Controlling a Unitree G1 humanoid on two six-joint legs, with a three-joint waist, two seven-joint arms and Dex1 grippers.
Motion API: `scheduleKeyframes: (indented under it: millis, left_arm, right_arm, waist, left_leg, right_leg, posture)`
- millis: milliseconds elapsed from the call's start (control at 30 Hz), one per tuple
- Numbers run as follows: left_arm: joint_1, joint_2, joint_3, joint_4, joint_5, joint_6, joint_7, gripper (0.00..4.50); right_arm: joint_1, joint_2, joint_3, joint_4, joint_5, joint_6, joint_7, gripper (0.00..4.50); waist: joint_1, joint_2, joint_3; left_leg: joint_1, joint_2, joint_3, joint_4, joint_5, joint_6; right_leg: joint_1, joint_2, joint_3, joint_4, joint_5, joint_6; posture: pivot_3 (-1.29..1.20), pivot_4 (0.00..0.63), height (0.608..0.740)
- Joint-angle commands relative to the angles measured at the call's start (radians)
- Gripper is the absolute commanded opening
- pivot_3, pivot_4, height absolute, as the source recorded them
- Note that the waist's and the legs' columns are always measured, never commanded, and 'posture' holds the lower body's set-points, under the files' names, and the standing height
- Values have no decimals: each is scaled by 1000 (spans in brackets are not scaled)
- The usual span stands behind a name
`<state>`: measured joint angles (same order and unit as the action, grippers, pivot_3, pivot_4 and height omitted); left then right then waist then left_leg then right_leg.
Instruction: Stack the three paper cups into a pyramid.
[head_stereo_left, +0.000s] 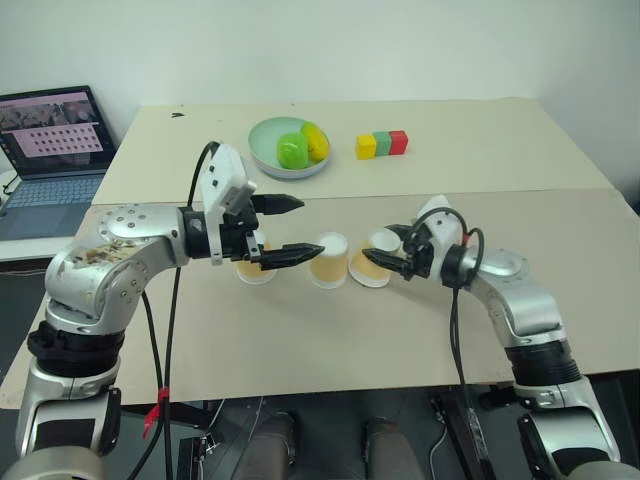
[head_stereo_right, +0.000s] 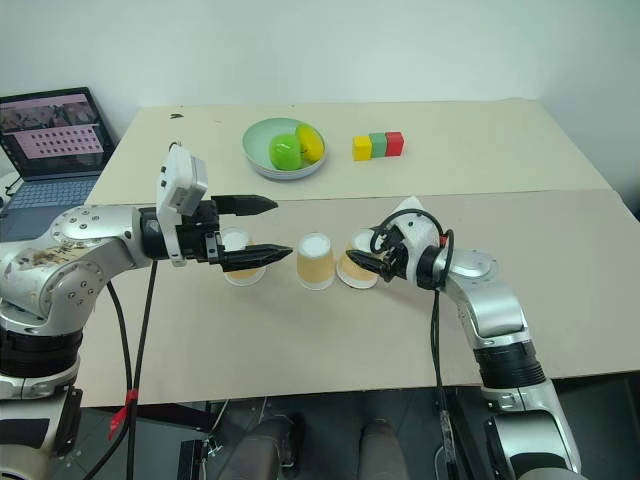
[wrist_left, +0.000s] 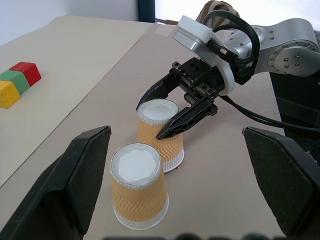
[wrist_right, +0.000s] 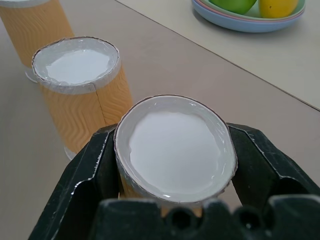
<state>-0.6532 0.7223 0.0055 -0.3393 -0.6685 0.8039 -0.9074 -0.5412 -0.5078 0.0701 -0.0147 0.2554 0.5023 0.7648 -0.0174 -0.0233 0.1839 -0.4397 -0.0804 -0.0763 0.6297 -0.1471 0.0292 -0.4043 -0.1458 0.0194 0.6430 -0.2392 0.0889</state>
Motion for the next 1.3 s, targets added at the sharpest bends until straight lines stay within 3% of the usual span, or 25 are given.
scheduleKeyframes:
  millis: [33,133,533,733,867,1067,1300]
  left_arm:
    - [-1,4,20,-13,5,-32,-4,4500]
    - [3,6,23,-13,5,-35,-6,4500]
    - [10,10,19,-7,11,-49,-11,4500]
    - [8,6,15,-6,14,-50,-11,4500]
    - [19,25,28,-19,5,-35,-15,4500]
    - [69,140,98,-21,4,-22,-42,4500]
    - [152,268,195,-16,-2,-17,-70,4500]
  right_arm:
    - [-15,2,6,-42,2,-5,6,3823]
    - [-20,7,13,-44,0,-5,4,4449]
    - [-62,-52,-137,-249,277,238,69,4449]
    - [-77,-192,-316,-297,400,299,88,4449]
    - [51,-325,-376,-306,397,283,167,4449]
    - [155,-442,-377,-230,326,192,235,4449]
    - [40,-376,-374,-158,405,160,260,4449]
  waist:
    - [0,0,0]
    - [0,0,0]
    - [3,0,0]
    - [4,0,0]
    - [11,0,0]
    - [-5,0,0]
    - [-9,0,0]
  left_leg:
    - [0,0,0,0,0,0]
    - [0,0,0,0,0,0]
    - [0,0,0,0,0,0]
    - [0,0,0,0,0,0]
    - [0,0,0,-1,0,0]
    - [0,2,1,-1,0,0]
    - [0,5,2,0,0,0]
  right_leg:
    - [0,0,0,0,0,0]
    - [0,0,0,0,0,0]
    - [0,0,0,0,0,0]
    - [0,0,0,-1,0,0]
    - [1,0,-1,-1,0,0]
    - [0,0,0,-1,0,0]
    - [0,2,-1,-2,1,-2]
  posture:
    - [0,150,740]
    - [0,150,740]
    - [0,150,740]
    - [0,150,740]
    - [0,150,740]
    - [0,150,740]
    - [0,150,740]
